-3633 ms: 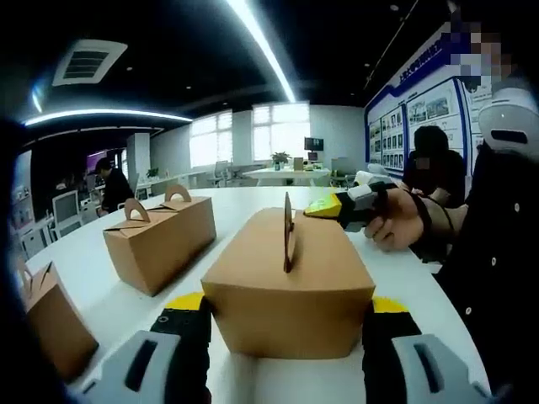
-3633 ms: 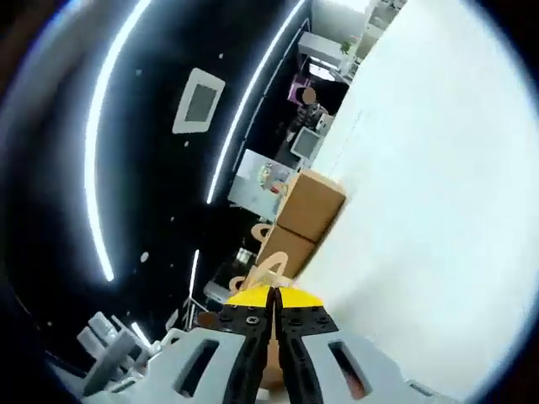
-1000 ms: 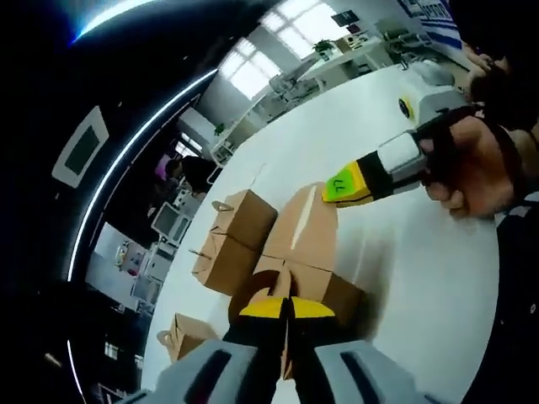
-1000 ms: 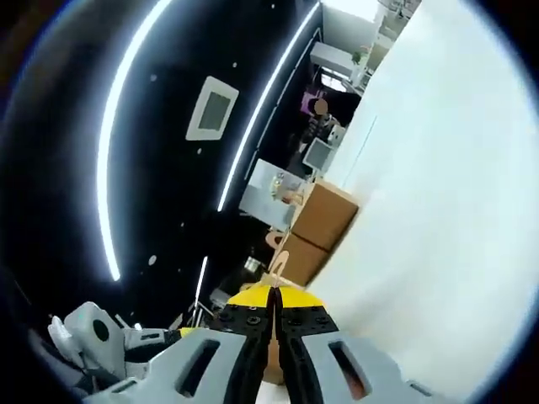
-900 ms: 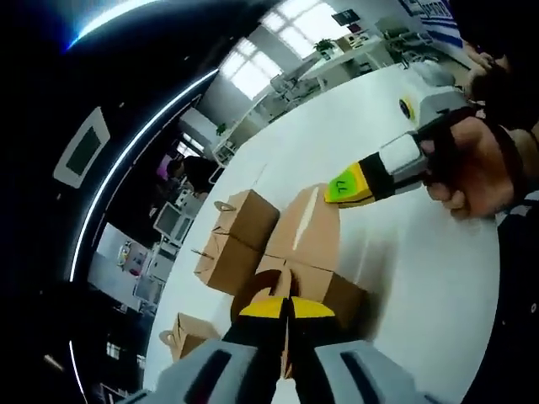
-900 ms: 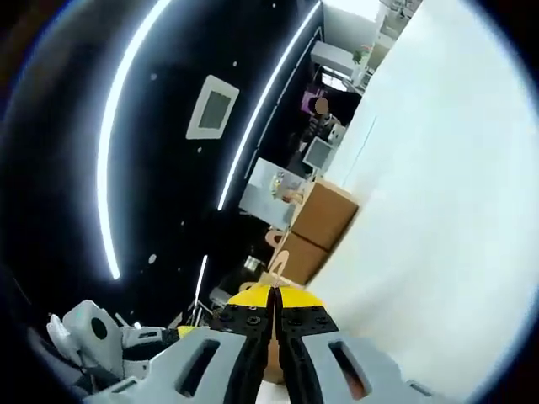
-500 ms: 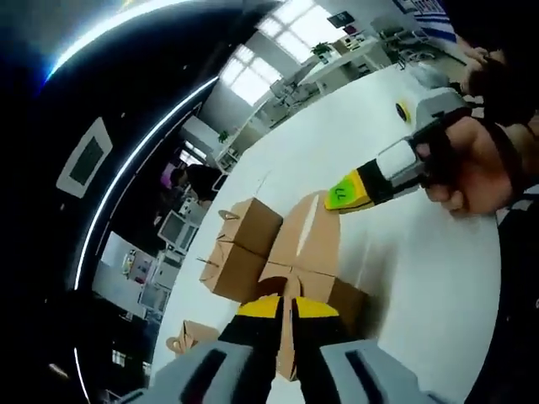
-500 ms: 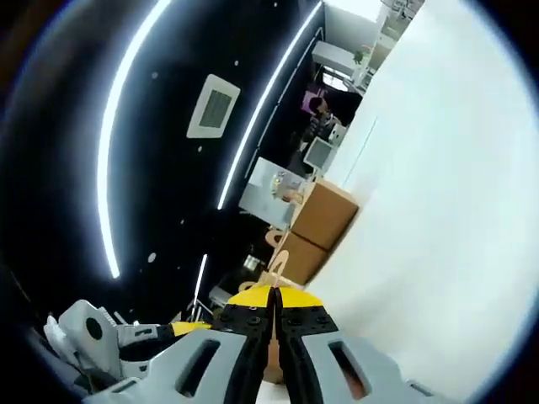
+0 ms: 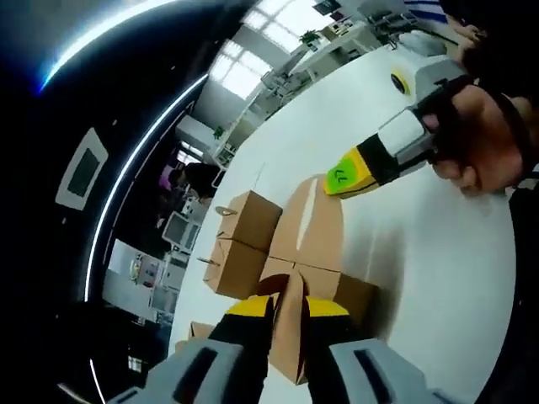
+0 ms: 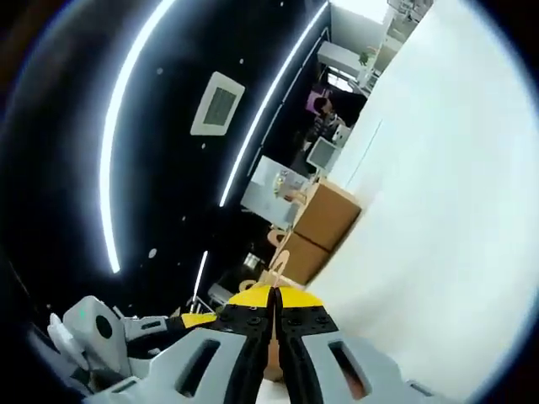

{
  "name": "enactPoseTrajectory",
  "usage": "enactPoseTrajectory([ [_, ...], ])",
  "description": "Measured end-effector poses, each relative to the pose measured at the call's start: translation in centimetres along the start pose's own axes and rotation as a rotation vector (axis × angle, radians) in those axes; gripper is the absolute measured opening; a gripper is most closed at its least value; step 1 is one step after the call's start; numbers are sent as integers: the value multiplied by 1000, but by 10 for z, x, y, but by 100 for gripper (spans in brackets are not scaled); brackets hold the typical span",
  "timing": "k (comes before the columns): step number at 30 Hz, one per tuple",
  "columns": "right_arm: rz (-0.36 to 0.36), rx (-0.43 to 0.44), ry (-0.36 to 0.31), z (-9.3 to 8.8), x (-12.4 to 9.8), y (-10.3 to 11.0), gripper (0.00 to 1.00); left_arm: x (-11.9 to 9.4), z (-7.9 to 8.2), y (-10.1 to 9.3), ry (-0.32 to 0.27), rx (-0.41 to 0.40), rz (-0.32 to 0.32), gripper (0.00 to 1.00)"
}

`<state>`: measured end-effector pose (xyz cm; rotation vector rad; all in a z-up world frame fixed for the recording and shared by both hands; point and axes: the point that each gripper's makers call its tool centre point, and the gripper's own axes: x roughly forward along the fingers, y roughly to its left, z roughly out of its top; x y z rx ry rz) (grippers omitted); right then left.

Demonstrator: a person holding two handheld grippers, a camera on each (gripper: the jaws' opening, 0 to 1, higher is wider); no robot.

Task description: Pick up one paper box from the group, open the paper box, and remove the item inside

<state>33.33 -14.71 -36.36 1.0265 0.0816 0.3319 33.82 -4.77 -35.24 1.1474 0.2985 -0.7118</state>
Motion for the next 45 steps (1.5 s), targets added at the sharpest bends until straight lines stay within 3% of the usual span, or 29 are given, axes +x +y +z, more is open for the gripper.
enactPoseTrajectory([
  [3, 3, 0, 6, -1, 0, 0, 3, 0, 0, -2, 4, 22, 11, 6],
  [16, 7, -15, 14, -3, -1, 0, 3, -7, 1, 4, -17, -10, 52, 4],
  [21, 9, -28, 12, -2, -1, 2, 3, 1, 2, -5, -19, 36, 46, 6],
  [34, 21, -50, 30, -3, -1, 4, 3, 14, 10, 1, -6, 107, 69, 8],
  [45, 25, -70, 40, -2, 0, 5, 3, 7, 13, 8, -28, 25, 100, 4],
])
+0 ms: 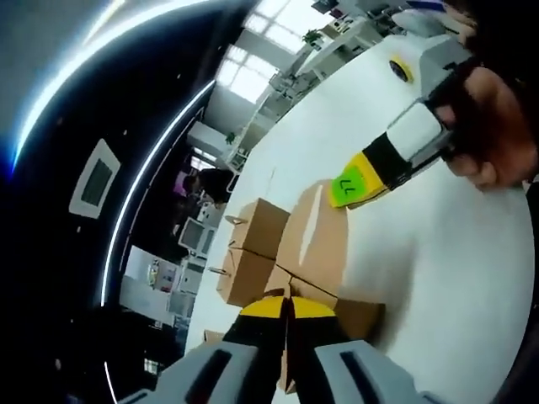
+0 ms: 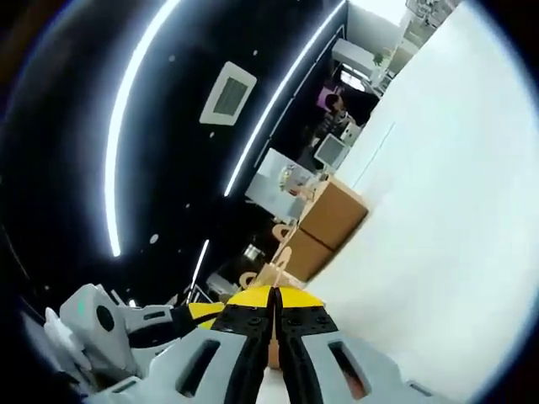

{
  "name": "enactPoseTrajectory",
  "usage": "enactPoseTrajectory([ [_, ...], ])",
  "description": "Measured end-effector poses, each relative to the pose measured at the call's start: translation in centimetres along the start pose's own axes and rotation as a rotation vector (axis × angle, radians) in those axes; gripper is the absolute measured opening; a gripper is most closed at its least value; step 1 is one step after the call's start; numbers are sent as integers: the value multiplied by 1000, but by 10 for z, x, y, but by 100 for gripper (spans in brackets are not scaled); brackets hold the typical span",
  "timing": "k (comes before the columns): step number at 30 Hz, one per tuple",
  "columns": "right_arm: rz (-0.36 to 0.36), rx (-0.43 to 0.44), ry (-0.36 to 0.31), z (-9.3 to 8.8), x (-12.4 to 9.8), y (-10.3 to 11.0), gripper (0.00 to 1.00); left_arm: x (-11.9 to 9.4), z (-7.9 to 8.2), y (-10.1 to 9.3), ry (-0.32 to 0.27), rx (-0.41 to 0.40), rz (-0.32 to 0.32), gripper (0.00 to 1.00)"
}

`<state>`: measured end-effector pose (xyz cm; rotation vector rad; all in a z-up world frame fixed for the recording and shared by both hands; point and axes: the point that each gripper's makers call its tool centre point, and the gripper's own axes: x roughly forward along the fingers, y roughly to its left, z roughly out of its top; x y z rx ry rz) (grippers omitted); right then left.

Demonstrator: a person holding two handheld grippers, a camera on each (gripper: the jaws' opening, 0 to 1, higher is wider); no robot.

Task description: Pick up one paper box from the group, open the paper box, and remove the item inside

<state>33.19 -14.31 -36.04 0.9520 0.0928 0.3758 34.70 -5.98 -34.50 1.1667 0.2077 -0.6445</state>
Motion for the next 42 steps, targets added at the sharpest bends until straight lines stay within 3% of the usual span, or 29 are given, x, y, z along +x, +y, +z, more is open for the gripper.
enactPoseTrajectory([
  [11, 0, -4, 2, 3, 0, 0, 3, -16, 3, 24, -59, -81, 69, 4],
  [19, 4, -9, 12, 5, 3, 3, 3, -32, -12, 52, -93, -108, 192, 9],
  [27, 4, -24, 26, 5, 4, 4, 3, -42, -40, 77, -52, -122, 297, 14],
  [42, 1, -65, 63, 3, 6, 6, 3, -33, -107, 79, 44, -236, 283, 16],
])
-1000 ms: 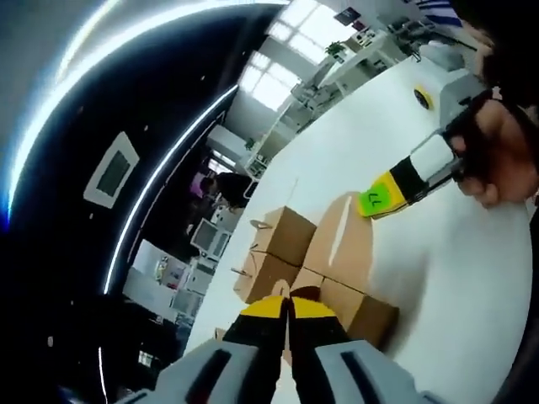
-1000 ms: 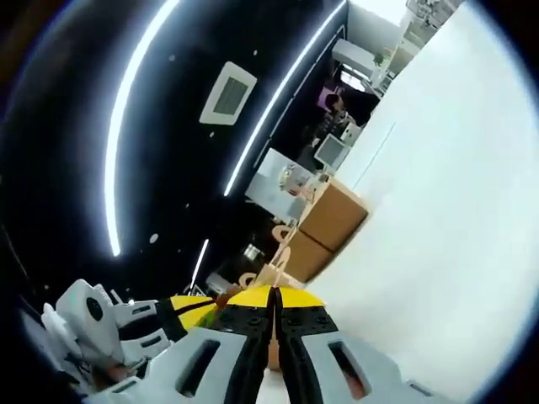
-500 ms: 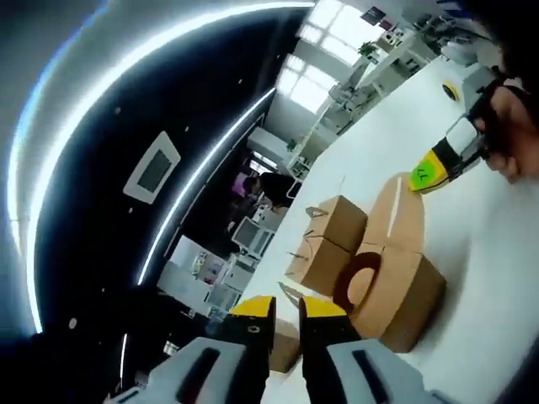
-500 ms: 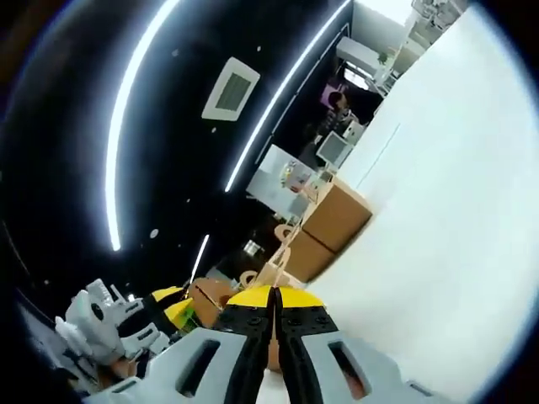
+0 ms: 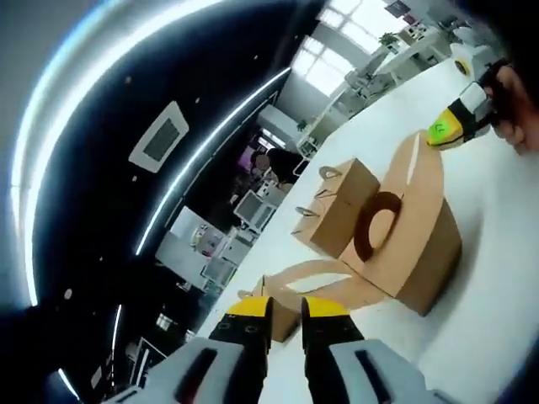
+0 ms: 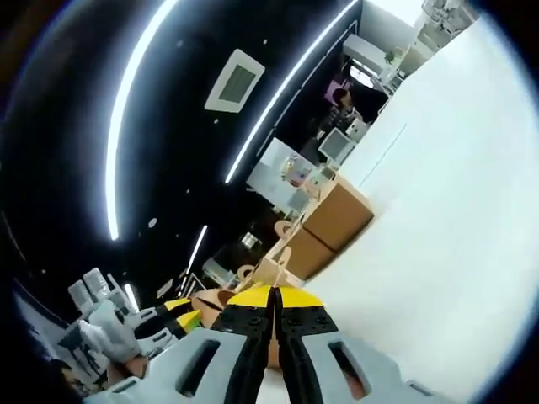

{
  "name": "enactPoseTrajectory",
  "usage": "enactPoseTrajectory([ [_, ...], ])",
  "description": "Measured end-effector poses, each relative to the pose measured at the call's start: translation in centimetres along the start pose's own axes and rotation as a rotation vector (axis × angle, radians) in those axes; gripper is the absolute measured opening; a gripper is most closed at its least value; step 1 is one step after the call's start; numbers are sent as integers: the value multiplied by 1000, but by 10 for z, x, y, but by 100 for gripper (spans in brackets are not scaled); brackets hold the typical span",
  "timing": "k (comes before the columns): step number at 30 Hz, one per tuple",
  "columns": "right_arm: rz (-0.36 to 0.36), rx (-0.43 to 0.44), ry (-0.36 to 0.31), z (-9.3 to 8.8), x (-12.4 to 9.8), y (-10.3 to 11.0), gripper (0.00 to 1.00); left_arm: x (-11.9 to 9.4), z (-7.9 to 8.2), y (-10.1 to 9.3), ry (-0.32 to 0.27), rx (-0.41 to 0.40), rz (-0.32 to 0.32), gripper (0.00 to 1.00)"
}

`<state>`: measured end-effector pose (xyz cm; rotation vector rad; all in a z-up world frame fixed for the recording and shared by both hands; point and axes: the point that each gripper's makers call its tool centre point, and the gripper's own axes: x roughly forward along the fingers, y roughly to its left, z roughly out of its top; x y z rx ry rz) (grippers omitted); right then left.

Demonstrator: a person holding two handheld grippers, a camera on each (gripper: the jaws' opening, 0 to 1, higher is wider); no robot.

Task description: Pick up one paper box from the group, open the paper box, and remove the item inside

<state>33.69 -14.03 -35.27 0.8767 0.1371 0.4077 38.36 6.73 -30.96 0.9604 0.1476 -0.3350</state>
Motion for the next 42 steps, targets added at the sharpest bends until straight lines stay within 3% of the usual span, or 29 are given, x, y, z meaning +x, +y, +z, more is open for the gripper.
enactPoseTrajectory([
  [7, -2, -21, 18, -1, 2, 0, 3, 3, -21, -10, 30, -43, -37, 17],
  [14, -3, -32, 37, 0, 4, -2, 3, 4, -30, -21, 36, -101, -72, 17],
  [22, -8, 6, 44, -4, 5, -8, 3, 9, -44, -29, -4, -354, -99, 17],
  [28, -11, 14, 50, -5, 5, -11, 3, 12, -52, -46, 19, -289, -102, 17],
  [42, -28, -2, 65, -10, 8, -20, 3, 17, -49, -69, 17, -253, -169, 17],
])
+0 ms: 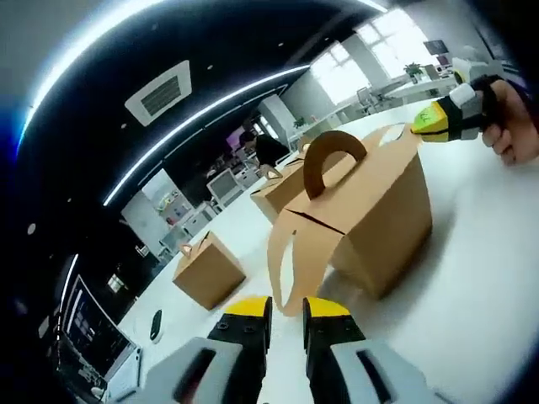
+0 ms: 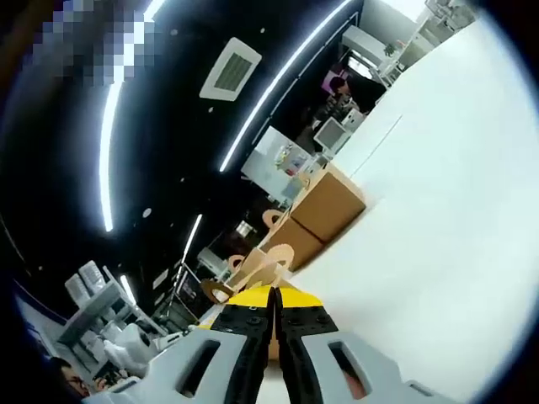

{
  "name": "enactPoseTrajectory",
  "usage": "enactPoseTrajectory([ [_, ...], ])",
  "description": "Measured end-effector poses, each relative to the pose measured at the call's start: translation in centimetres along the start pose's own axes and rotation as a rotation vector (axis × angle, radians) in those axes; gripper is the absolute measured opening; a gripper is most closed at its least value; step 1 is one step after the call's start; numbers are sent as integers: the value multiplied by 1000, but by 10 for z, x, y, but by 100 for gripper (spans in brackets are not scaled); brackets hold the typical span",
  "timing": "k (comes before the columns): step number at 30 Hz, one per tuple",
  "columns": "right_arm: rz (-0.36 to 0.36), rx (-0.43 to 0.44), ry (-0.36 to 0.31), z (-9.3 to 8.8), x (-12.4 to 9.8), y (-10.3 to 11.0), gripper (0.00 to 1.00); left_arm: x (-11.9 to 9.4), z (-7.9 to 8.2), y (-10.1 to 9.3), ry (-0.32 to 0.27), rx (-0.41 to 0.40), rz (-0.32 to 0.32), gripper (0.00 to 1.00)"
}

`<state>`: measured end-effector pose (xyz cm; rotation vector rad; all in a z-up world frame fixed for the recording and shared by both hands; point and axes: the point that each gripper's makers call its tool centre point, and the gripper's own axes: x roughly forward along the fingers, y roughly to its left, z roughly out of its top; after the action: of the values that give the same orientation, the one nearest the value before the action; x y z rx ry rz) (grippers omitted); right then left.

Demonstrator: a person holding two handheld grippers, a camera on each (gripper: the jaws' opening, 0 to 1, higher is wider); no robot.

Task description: Pick up one paper box from the group, open the paper box, and remove the item inside

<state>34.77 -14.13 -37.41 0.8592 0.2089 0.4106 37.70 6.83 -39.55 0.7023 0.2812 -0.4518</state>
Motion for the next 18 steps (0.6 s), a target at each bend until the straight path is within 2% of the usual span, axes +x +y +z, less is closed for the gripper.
enactPoseTrajectory([
  [3, -6, 12, 9, -4, 2, -4, 3, 1, 0, 0, 1, 2, -4, 17],
  [6, -8, 69, 25, -10, 4, -10, 3, 1, 0, -1, 2, 6, -9, 17],
  [10, -12, 80, 33, -12, 4, -11, 3, 1, 0, -4, 1, 10, -16, 17],
  [18, -39, 20, 71, -20, 7, -13, 3, 3, 0, -8, -2, 5, -27, 17],
])
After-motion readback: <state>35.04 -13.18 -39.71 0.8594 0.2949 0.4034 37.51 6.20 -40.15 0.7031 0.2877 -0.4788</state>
